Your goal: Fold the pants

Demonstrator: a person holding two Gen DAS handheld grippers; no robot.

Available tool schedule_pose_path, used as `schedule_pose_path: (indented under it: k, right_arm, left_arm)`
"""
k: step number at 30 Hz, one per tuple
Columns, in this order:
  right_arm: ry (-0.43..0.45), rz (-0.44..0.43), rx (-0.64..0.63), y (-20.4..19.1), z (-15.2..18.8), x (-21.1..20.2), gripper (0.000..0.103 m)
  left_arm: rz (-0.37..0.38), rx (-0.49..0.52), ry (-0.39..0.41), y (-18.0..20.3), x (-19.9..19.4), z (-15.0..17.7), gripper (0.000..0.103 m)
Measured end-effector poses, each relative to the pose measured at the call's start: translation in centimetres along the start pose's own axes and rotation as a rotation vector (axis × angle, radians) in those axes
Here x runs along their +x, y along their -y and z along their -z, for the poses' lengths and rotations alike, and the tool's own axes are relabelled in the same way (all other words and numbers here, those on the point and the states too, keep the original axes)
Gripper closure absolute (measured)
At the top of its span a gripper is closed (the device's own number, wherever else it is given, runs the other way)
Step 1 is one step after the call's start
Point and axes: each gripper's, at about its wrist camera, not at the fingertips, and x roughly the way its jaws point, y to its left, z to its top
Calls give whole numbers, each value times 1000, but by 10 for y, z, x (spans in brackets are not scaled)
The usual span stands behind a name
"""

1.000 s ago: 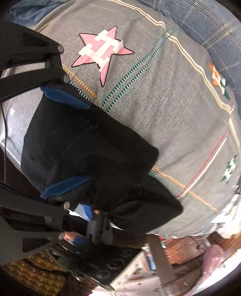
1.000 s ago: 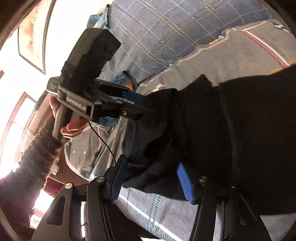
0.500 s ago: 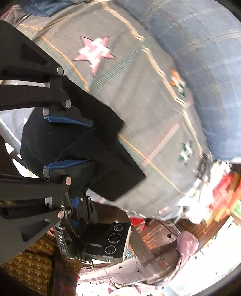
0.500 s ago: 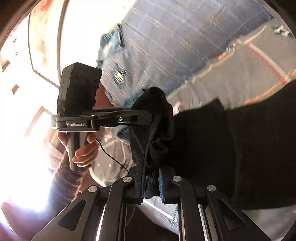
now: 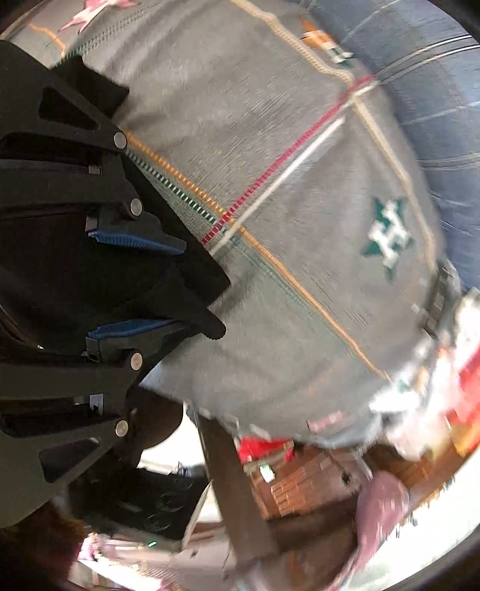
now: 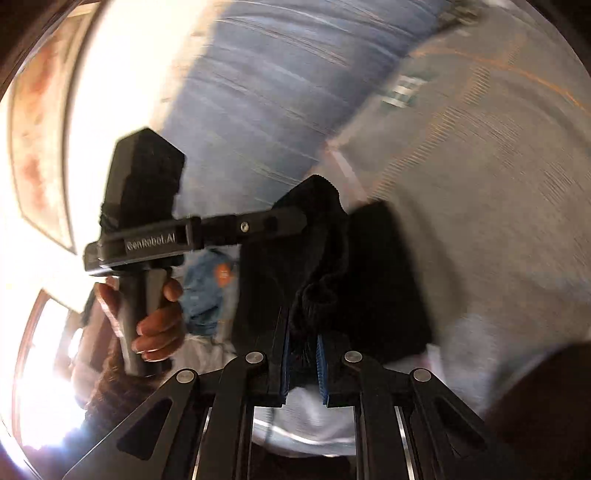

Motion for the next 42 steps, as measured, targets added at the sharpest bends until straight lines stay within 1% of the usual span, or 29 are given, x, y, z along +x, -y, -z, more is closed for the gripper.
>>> schedule_pose_path:
  k: [1,2,3,5,6,9,11,12,13,14,15,16,17,18,20,21,25,26,28,29,31,33,34,35,36,38,40,41,42]
  right_arm:
    - [-14,20,14,5,0,2,92]
    - [-24,38,34,12,0,4,92]
    - [-29,31,49,16,-1,5,88]
    - [-41,23,43,16,-2,5,87]
    - [-47,23,33,15,-3,4,83]
    - [-37,29,1,10,-8,-4,74]
    - [9,27,-17,6,-13,-13,71]
    - [31,31,-19,6,-15,-18,67]
    - [52,37,-19,7,-19,-21,64]
    - [67,44,-17,8,-23,-24,60]
    - [71,50,-13,7,-27,-25,60]
    - [70,50,-11,4,-31,-25,60]
    - [65,37,-12,3,-38,-23,59]
    - [61,33,-16,1,-41,-19,59]
    - [52,32,-31,-4,-44,-13,56]
    - [44,31,-42,-7,-46,-9,56]
    - [17,28,-119,-21,-45,1,56]
    - [6,49,-153,-24,-47,10,54]
    - [-5,81,-182,-27,-49,22,54]
    - [-15,87,-189,-27,-50,29,54]
    - [-30,91,-191,-26,-51,40,54]
    - [-26,86,-203,-26,-49,48,54]
    - [-21,82,-226,-29,-48,50,54]
    - [-14,97,-258,-33,-48,52,69]
    - [-11,104,-293,-38,-46,53,97]
    - [5,114,-366,-51,-42,49,97]
    - [27,91,-421,-66,-40,35,97]
    - [49,68,-434,-73,-43,23,97]
    - [59,58,-441,-77,-45,16,97]
  left_arm:
    - [-22,-13,-4,1,5,-1,72]
    - [-26,-29,0,0,5,-1,72]
    - [-18,-42,8,-1,2,1,72]
    - [13,-68,31,-4,-11,5,72]
    - [30,-84,54,-6,-22,8,72]
    - [95,-150,146,-21,-60,20,69]
    - [125,-196,226,-34,-84,31,63]
    - [137,-242,297,-46,-101,40,57]
    - [153,-278,345,-56,-111,47,49]
    - [175,-299,373,-63,-117,50,46]
    - [224,-315,394,-69,-121,54,46]
    - [255,-321,388,-71,-120,54,46]
    - [262,-326,375,-70,-118,53,46]
    - [238,-317,368,-67,-116,53,46]
    - [172,-296,383,-63,-115,58,46]
    - [138,-311,398,-67,-115,66,46]
    - [98,-470,422,-99,-105,106,46]
    - [80,-512,417,-110,-100,122,46]
    - [63,-559,400,-120,-91,139,46]
    - [71,-583,392,-125,-86,148,46]
    - [118,-632,389,-136,-76,159,46]
    - [200,-695,382,-144,-60,164,45]
    - [201,-710,387,-144,-57,165,45]
    - [195,-714,401,-141,-56,164,45]
    - [192,-714,410,-139,-58,163,45]
    - [204,-726,438,-131,-65,161,45]
    - [296,-694,503,-115,-76,158,45]
    - [318,-678,513,-110,-78,157,45]
    - [314,-656,514,-101,-79,153,45]
